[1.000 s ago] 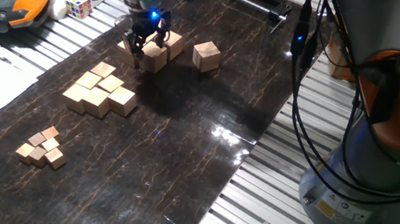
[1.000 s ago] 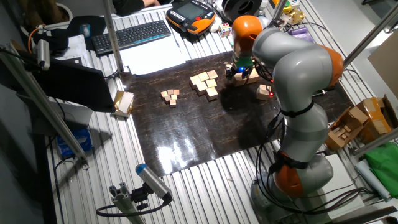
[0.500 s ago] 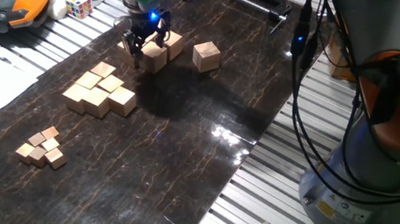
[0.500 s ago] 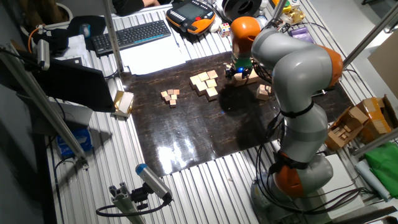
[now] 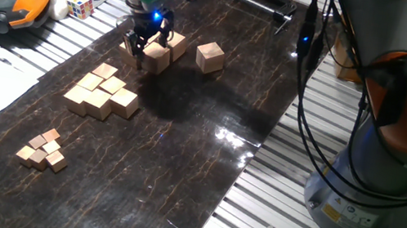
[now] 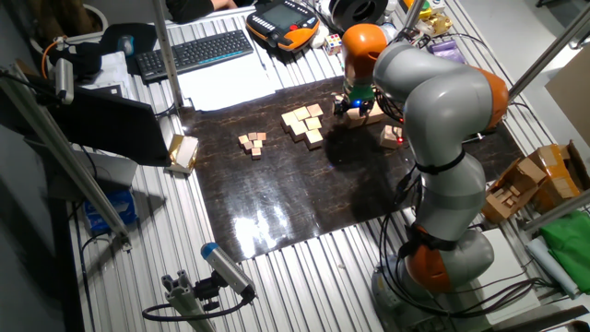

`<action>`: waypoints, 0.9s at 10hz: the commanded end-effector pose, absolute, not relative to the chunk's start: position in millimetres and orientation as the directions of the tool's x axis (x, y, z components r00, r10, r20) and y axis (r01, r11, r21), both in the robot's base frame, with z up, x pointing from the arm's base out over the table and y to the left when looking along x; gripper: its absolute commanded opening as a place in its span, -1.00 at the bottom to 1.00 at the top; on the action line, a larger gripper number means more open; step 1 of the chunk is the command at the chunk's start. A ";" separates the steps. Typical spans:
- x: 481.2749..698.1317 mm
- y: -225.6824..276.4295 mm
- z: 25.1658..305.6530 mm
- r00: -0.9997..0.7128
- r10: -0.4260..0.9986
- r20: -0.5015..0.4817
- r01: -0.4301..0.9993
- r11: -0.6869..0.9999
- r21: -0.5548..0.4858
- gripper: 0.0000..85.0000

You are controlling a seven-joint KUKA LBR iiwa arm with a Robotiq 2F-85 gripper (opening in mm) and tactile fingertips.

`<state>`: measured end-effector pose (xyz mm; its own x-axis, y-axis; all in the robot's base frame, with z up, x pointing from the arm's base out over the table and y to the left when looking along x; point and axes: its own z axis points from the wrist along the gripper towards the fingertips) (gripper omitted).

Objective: Stack the blocks into a pyramid shape

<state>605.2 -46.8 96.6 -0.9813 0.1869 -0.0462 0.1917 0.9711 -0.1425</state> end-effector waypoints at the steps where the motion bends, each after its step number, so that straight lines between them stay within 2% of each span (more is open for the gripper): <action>1: 608.8 -49.4 93.0 -0.981 0.185 -0.050 0.190 0.972 -0.137 0.81; 4: 626.4 -65.3 69.2 -0.984 0.171 -0.053 0.177 0.977 -0.121 0.91; 7: 627.9 -73.2 74.9 -0.984 0.171 -0.047 0.175 0.977 -0.122 0.93; 9: 631.2 -79.0 69.3 -0.985 0.166 -0.048 0.171 0.979 -0.111 0.91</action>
